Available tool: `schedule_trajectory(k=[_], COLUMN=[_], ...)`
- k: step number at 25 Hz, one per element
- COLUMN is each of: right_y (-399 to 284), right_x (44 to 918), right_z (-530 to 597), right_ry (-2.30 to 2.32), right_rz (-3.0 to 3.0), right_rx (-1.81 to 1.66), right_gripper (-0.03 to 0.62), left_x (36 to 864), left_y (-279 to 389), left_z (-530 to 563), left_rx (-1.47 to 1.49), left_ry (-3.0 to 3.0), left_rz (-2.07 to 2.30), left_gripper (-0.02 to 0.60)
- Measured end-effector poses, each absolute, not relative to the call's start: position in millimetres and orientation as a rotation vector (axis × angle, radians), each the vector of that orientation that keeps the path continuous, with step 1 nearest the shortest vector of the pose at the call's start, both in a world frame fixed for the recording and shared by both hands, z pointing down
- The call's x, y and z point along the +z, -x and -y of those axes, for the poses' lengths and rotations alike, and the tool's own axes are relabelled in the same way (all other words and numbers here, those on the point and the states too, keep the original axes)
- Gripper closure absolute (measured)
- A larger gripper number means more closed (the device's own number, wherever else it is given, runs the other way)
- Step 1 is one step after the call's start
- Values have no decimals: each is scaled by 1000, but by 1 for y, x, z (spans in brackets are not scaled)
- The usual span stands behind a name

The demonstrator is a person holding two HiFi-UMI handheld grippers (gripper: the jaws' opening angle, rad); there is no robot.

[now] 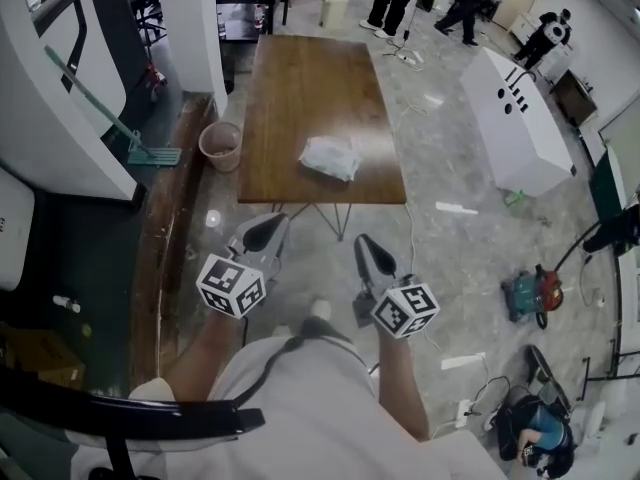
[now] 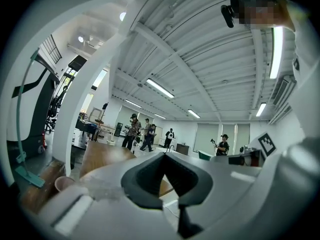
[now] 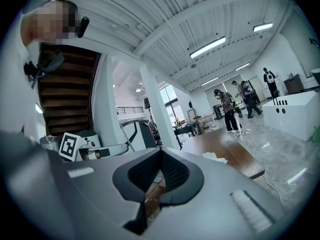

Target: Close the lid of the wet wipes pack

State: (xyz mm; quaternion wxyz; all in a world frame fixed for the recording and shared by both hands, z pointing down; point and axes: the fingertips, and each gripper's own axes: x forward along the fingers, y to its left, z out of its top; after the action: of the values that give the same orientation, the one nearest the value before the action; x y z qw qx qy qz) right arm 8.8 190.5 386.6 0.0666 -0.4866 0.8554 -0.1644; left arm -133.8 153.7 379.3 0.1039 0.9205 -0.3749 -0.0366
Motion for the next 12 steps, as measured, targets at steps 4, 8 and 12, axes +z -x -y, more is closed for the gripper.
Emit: schedule_trajectory(k=[4, 8, 12], right_y=[-4, 0, -4], right_x=[390, 390, 390], right_z=[-177, -160, -136], right_ry=[1447, 1413, 1382], right_rz=[-2599, -2619, -2642], right_rx=[-503, -506, -504], right_gripper=[585, 585, 585], left_x=[386, 389, 388], left_y=[141, 142, 133], left_z=[-144, -130, -108], left_rx=[-99, -91, -70], left_ry=[-2694, -2680, -2687], left_rz=[1137, 1159, 1191], left_gripper=[580, 580, 580])
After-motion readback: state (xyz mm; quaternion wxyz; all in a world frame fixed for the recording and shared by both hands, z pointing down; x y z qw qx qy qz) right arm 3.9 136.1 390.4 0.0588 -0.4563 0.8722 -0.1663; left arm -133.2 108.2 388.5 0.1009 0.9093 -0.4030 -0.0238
